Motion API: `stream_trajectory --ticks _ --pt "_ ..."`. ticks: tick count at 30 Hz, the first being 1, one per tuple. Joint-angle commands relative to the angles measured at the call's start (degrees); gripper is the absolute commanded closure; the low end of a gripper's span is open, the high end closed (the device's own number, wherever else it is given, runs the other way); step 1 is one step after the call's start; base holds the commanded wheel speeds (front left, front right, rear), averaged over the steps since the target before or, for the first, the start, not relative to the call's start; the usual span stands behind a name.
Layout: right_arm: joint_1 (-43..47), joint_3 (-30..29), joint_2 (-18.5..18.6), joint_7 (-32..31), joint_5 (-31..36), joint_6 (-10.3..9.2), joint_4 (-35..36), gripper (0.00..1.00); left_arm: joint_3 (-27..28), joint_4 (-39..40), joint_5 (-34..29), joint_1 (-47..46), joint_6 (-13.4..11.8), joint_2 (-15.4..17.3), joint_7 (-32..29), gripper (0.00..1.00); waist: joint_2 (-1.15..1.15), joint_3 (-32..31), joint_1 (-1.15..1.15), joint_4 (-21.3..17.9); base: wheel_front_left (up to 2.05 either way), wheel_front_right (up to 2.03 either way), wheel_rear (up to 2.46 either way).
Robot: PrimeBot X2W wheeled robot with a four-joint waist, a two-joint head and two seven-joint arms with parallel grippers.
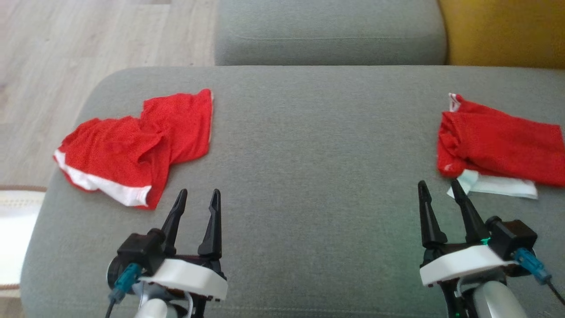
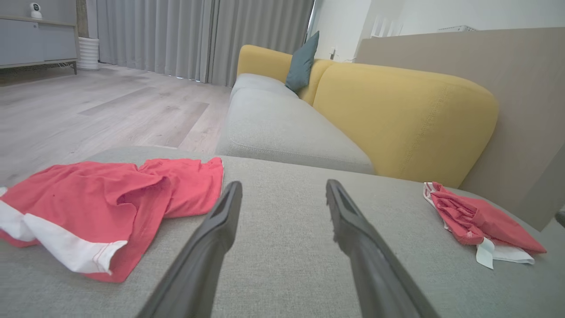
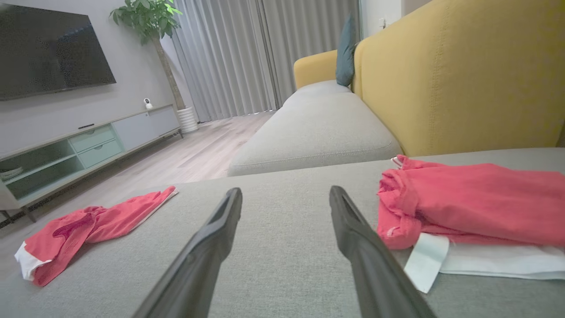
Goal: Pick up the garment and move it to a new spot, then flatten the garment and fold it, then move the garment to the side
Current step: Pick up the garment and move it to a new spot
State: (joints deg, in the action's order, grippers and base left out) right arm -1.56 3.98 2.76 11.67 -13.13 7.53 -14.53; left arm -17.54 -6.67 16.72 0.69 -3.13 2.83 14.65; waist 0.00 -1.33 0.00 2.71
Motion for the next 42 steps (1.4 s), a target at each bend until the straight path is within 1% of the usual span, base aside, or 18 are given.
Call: stream_trajectory --ticks 1,6,19,25,29,33,38,42 --pt "-1.2 1.6 0.1 0.2 -0.5 -0.04 1.8 0.0 2.3 1.7 -0.4 -2.4 -0.3 0.0 0.3 0.0 0.0 -0.1 0.0 1.2 0.0 0.0 0.0" --pt "-0.7 2.3 0.1 0.0 -0.7 -0.04 1.7 0.0 2.9 1.8 -0.6 -2.3 -0.6 0.0 0.3 0.0 0.0 -0.6 0.0 5.1 0.0 0.0 0.0" --pt "0.9 4.9 0.1 0.1 -2.7 -0.04 1.2 0.0 5.1 1.4 -2.2 -1.1 -0.3 0.0 0.3 0.0 0.0 -2.4 0.0 17.2 0.0 0.0 0.0" --pt "1.4 5.7 0.1 0.5 -3.6 -0.04 0.5 0.0 6.1 1.4 -2.8 0.0 0.1 0.0 0.3 0.0 0.0 -2.9 0.0 21.1 0.0 0.0 0.0" --pt "1.3 6.0 0.1 0.7 -4.0 -0.04 0.2 0.0 6.9 1.7 -2.9 0.4 0.1 0.0 0.3 0.0 0.0 -2.6 0.0 22.2 0.0 0.0 0.0" --pt "0.9 6.3 0.1 0.7 -3.8 -0.04 0.1 0.0 7.8 2.0 -2.7 0.2 0.2 0.0 0.3 0.0 0.0 -1.9 0.0 22.2 0.0 0.0 0.0" --pt "0.2 6.1 0.1 0.3 -3.4 -0.04 0.3 0.0 9.7 2.3 -2.6 -0.8 0.3 0.0 0.3 0.0 0.0 -0.4 0.0 20.9 0.0 0.0 0.0" --pt "-1.1 4.9 0.1 -0.5 -2.0 -0.04 1.4 0.0 12.1 1.9 -3.0 -4.0 1.7 1.1 0.3 0.0 0.0 2.2 0.0 18.8 0.0 0.0 0.0"
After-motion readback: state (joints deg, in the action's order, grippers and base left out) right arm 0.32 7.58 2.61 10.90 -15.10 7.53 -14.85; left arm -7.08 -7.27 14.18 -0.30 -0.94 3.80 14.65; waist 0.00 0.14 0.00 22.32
